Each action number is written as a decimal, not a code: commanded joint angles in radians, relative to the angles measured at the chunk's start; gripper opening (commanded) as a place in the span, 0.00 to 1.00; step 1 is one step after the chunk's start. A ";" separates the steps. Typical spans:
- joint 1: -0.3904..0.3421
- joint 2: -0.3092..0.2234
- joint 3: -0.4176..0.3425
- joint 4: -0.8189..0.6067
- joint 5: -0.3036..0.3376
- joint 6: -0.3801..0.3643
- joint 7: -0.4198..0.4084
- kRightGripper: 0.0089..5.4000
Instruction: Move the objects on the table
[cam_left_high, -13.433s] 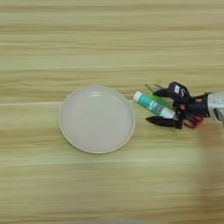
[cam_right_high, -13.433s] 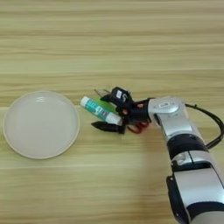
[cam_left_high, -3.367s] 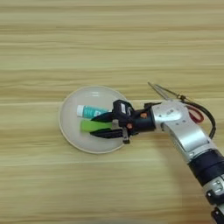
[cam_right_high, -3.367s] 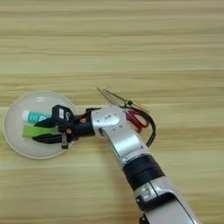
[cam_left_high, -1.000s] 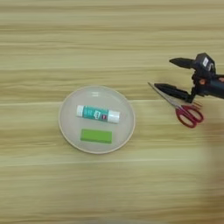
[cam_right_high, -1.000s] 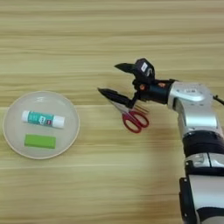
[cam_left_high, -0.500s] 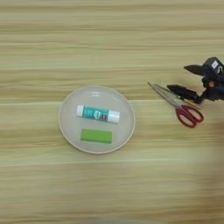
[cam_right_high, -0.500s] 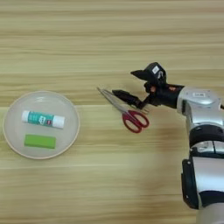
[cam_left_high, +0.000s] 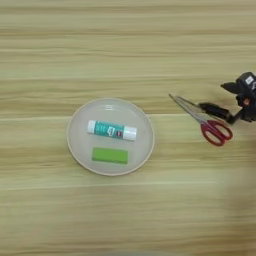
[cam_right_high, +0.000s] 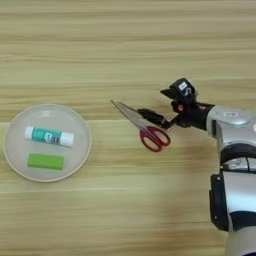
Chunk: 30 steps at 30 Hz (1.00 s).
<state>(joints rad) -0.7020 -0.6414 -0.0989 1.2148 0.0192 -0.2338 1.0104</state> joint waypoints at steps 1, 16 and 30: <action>-0.092 -0.048 -0.004 -0.028 -0.012 -0.028 -0.045 0.99; -0.088 -0.033 0.010 0.024 -0.058 -0.018 -0.101 0.96; -0.091 -0.002 0.022 0.057 -0.085 -0.002 -0.163 0.65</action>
<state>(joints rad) -0.7050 -0.6129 -0.0784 1.3076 -0.0573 -0.2396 0.8787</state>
